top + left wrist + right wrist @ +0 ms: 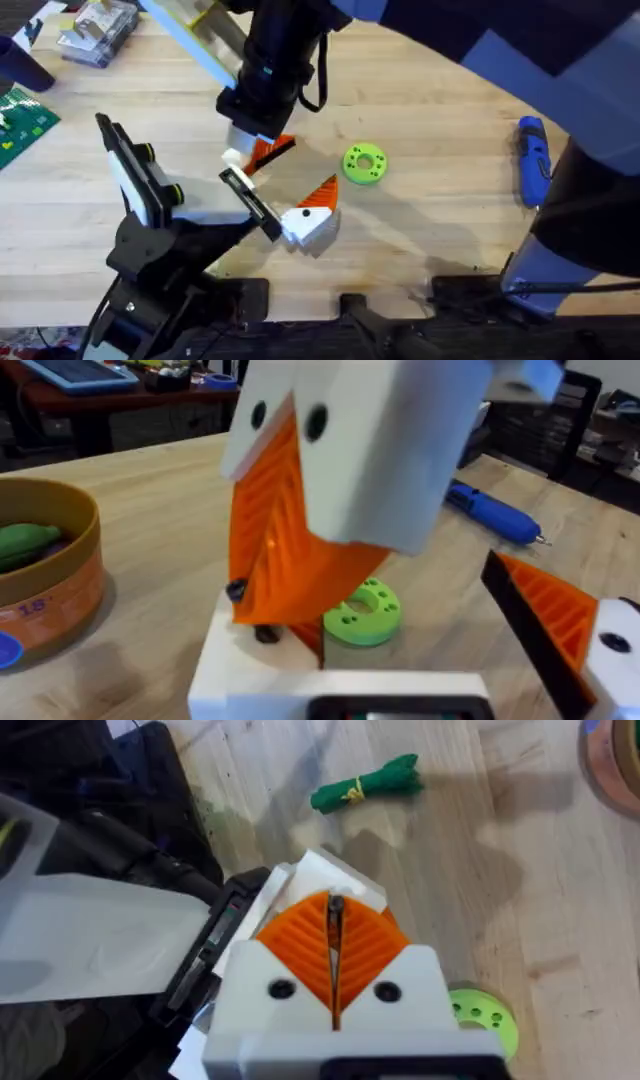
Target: Pick up the gripper from the table and insert it into the empty holder that is missing its gripper. Then pick up a screw, insert it into the mounting hole, and use the screwdriver to tighten it. Finally, clean up the table by picking up the vegetable and placing it into the bucket.
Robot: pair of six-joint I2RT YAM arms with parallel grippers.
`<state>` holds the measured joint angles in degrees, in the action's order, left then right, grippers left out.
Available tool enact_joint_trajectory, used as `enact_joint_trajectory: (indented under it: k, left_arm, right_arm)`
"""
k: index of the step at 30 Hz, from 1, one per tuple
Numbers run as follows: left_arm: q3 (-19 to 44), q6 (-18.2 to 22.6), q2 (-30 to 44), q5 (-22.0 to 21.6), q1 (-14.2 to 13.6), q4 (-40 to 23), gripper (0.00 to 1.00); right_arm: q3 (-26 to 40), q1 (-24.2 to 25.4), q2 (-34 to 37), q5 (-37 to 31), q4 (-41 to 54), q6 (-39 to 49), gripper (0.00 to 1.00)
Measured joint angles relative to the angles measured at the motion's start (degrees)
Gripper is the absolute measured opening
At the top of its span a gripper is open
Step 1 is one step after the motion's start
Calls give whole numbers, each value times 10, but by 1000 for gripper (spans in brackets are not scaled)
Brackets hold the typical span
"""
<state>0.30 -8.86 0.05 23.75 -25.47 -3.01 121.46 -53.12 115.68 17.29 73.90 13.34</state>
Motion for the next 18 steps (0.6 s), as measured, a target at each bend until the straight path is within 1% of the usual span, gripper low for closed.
enact_joint_trajectory:
  k: [18]
  left_arm:
    - [0, 0, 0, 4, 0, 0, 993]
  right_arm:
    - [3, -4, 0, -5, 24, 26, 6]
